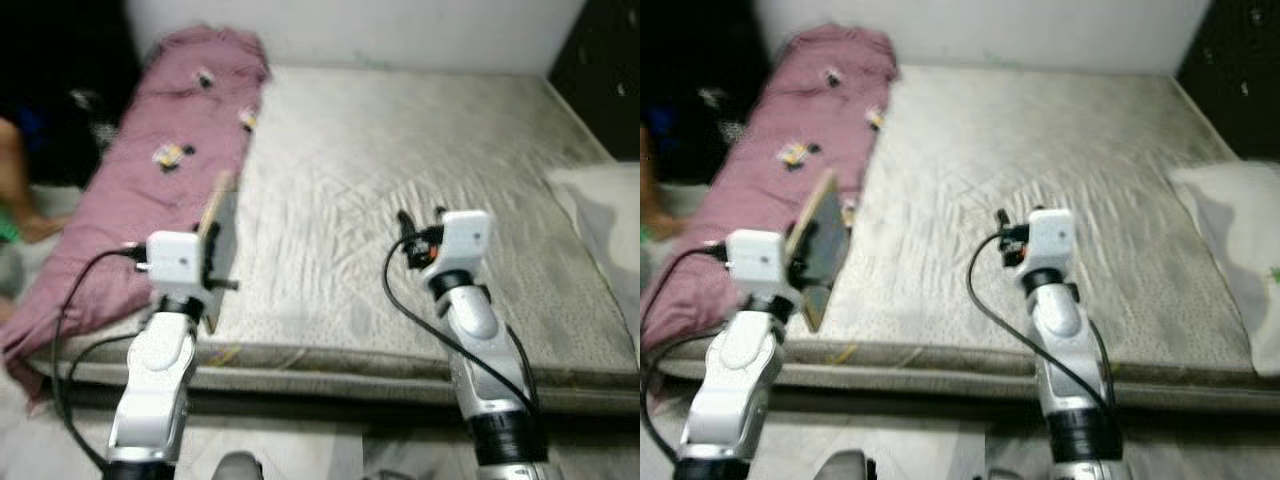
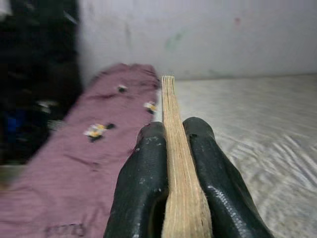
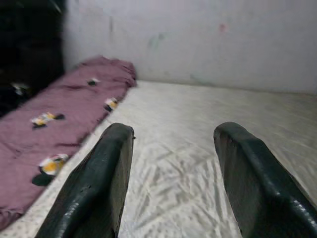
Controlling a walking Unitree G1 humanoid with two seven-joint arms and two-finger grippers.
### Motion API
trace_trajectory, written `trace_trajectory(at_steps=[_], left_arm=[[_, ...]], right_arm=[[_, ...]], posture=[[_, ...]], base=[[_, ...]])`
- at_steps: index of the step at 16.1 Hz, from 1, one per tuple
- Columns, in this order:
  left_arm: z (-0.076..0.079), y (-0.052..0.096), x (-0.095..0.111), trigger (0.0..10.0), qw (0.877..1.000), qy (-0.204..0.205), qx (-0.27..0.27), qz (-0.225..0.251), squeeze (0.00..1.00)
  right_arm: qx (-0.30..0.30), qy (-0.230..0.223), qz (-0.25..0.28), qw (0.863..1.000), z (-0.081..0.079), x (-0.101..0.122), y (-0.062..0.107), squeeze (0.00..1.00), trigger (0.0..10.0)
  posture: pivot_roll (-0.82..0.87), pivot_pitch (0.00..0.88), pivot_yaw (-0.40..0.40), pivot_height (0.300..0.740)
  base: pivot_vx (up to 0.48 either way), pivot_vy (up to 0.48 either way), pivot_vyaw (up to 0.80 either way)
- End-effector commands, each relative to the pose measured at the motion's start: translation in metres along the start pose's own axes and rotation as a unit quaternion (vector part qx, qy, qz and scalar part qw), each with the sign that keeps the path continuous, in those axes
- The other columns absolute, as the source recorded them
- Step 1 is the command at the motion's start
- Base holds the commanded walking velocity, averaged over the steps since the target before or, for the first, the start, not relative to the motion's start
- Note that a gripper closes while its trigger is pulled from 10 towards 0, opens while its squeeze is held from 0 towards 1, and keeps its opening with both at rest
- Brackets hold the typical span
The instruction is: Clean up the room
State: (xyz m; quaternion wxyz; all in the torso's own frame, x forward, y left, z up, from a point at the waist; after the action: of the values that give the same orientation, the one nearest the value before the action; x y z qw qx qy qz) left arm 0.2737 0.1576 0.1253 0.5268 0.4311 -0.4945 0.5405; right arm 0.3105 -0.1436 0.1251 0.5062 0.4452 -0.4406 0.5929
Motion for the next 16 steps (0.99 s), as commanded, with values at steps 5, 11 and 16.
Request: trace_trajectory(at_steps=[5, 11, 16], left_arm=[[0.0121, -0.0019, 0.0098, 10.0, 0.999, 0.006, -0.021, 0.024, 0.00], [0.0159, -0.0016, 0.0135, 10.0, 0.998, 0.016, -0.044, 0.037, 0.00], [0.0176, -0.0014, 0.0136, 10.0, 0.998, 0.016, -0.053, 0.041, 0.00]], right_arm=[[-0.015, 0.001, 0.000, 1.000, 0.0099, 0.0003, 0.0013, 0.00, 10.0], [-0.017, -0.007, -0.003, 1.000, 0.0101, -0.0005, 0.0009, 0.00, 10.0], [-0.015, -0.007, -0.003, 1.000, 0.0100, -0.0012, -0.0001, 0.00, 10.0]], posture=[[-0.07, 0.000, 0.008, 0.740], [-0.07, 0.000, 0.005, 0.740], [-0.06, 0.000, 0.000, 0.740]], base=[[0.000, -0.096, 0.00], [0.000, 0.000, 0.00], [0.190, 0.000, -0.48]])
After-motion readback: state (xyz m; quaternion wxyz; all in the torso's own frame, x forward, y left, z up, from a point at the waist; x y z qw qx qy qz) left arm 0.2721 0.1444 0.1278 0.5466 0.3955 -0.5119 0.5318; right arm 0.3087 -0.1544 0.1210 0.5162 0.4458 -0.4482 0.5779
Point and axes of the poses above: a point about 5 cm out from each wrist's last joint towards the gripper, its own y axis pointing back from the gripper into the wrist, its own x axis along the axis of the wrist's last joint, z = x × y, the point moved 1 cm from there along -y, pointing out of the wrist towards the gripper, and after that the axes turned 12 degrees about y, right-handed, at the moved point
